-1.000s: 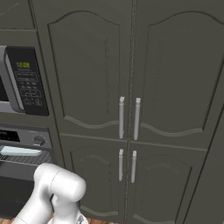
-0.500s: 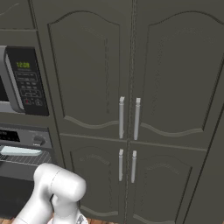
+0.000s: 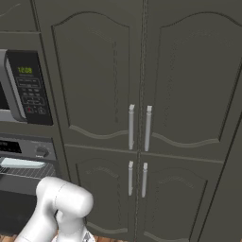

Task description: Take the baked cake out of the oven and place it on the plate for cooling. Then close the oven door.

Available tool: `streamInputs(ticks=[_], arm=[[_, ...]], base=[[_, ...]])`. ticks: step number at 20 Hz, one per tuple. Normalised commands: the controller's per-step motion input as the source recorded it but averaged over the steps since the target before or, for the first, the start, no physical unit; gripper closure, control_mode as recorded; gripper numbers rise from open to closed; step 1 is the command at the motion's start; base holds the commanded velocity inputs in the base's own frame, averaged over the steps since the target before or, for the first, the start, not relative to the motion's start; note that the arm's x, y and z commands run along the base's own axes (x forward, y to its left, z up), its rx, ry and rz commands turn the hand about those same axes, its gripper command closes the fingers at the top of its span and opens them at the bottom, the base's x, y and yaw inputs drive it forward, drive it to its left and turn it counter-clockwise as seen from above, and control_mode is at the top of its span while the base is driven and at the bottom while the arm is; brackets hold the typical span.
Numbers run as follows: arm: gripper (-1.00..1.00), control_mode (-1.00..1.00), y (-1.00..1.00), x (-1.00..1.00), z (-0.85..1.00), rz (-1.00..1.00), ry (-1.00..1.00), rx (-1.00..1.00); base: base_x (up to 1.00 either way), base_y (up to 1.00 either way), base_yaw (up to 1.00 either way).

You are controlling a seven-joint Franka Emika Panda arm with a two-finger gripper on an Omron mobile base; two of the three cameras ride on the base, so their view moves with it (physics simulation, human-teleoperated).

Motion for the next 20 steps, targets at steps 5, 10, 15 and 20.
streamInputs(ticks=[5, 10, 15, 20], arm=[[-1.00, -1.00, 0.08, 0.41, 0.13, 0.00, -0.13, 0.07], [-1.00, -1.00, 0.11, 0.46, 0.14, 0.00, -0.12, 0.07], [-1.00, -1.00, 0.10, 0.50, 0.14, 0.00, -0.11, 0.08], [-1.00, -1.00, 0.11, 0.53, 0.11, 0.00, -0.09, 0.07]], base=[[0.00, 0.00, 0.00], [0.00, 0.00, 0.00], [0.00, 0.00, 0.00], [0.00, 0.00, 0.00]])
